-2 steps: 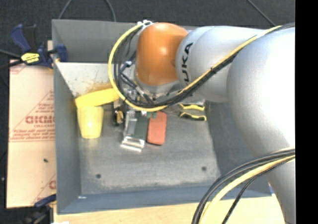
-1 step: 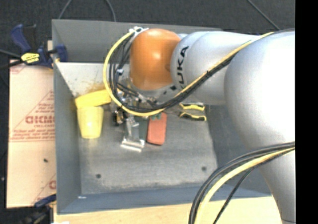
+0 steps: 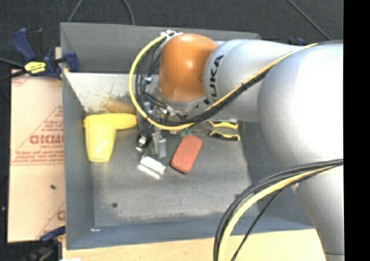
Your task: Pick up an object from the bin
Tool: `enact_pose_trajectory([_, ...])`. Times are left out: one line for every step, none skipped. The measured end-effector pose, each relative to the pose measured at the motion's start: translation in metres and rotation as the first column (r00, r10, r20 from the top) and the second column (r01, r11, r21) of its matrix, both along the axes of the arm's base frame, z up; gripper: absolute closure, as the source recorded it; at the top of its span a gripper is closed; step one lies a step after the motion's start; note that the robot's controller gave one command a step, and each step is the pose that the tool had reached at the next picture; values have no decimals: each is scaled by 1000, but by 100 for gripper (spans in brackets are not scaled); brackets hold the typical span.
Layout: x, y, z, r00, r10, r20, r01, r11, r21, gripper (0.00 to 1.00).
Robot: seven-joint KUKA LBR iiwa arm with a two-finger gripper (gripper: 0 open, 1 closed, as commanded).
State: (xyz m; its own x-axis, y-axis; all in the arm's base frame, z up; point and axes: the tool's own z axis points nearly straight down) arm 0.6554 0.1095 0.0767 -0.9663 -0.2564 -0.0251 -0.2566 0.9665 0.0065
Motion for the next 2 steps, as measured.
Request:
enact_pose_trajectory([4, -7, 2, 978, 208, 4, -208, 978, -4, 100])
enact_pose_trajectory([4, -7, 2, 979, 205, 4, -205, 979, -3, 100])
